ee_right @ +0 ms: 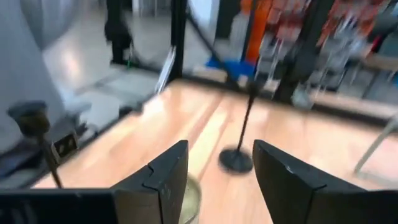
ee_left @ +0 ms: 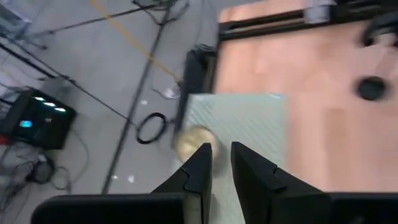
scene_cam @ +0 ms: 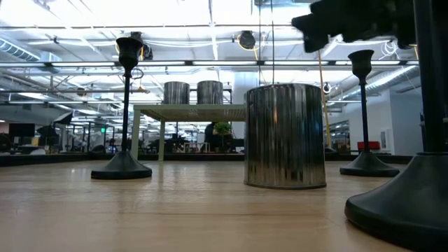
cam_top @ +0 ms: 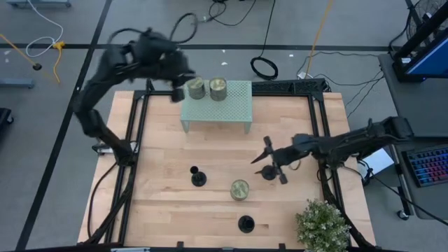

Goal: Pick & Place candle stick holders
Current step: Put the scented candle on the shelf

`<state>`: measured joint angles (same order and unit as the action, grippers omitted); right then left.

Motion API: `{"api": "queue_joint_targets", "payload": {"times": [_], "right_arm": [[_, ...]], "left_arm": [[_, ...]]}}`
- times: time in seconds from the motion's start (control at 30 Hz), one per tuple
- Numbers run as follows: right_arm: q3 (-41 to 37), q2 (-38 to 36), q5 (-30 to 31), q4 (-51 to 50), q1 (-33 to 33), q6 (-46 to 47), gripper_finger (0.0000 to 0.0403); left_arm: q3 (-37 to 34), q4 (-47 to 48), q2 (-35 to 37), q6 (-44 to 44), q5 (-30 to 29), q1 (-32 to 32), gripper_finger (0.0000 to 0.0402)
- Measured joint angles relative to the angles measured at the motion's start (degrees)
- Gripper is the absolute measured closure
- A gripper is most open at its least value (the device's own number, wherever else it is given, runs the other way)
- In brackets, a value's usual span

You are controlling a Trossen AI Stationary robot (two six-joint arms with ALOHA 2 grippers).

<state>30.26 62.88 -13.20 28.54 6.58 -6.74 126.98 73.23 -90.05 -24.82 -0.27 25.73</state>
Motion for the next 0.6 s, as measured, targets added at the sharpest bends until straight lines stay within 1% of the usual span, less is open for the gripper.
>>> {"api": "queue_joint_targets", "payload": {"times": [0.1, 0.17, 0.23, 0.3, 0.43, 0.6], "right_arm": [[7.8, 3.6, 0.4, -12.5, 0.5, 0.0, 0.0231], [12.5, 6.0, 2.6, -19.1, 1.2, 0.0, 0.0231], [16.2, 9.1, 2.8, -24.9, 2.0, 0.0, 0.0232], [18.8, 12.5, 2.6, -28.7, 3.2, 0.0, 0.0232], [21.7, 18.9, 2.5, -30.5, 6.1, -0.5, 0.0232], [23.5, 24.9, 2.4, -30.5, 9.1, -0.4, 0.0232]], "left_arm": [[0.0, 6.7, 3.6, 4.1, 0.2, -3.0, 0.0334], [-0.5, 11.0, 5.8, 7.0, 0.2, -5.0, 0.0334], [-2.5, 12.5, 8.2, 9.2, 0.2, -7.3, 0.0335], [-6.1, 12.0, 10.6, 9.6, 0.2, -9.6, 0.0335], [-15.8, 8.0, 14.6, 11.5, -0.5, -13.7, 0.0335], [-29.3, 2.1, 19.0, 13.7, -4.8, -17.6, 0.0335]]}}
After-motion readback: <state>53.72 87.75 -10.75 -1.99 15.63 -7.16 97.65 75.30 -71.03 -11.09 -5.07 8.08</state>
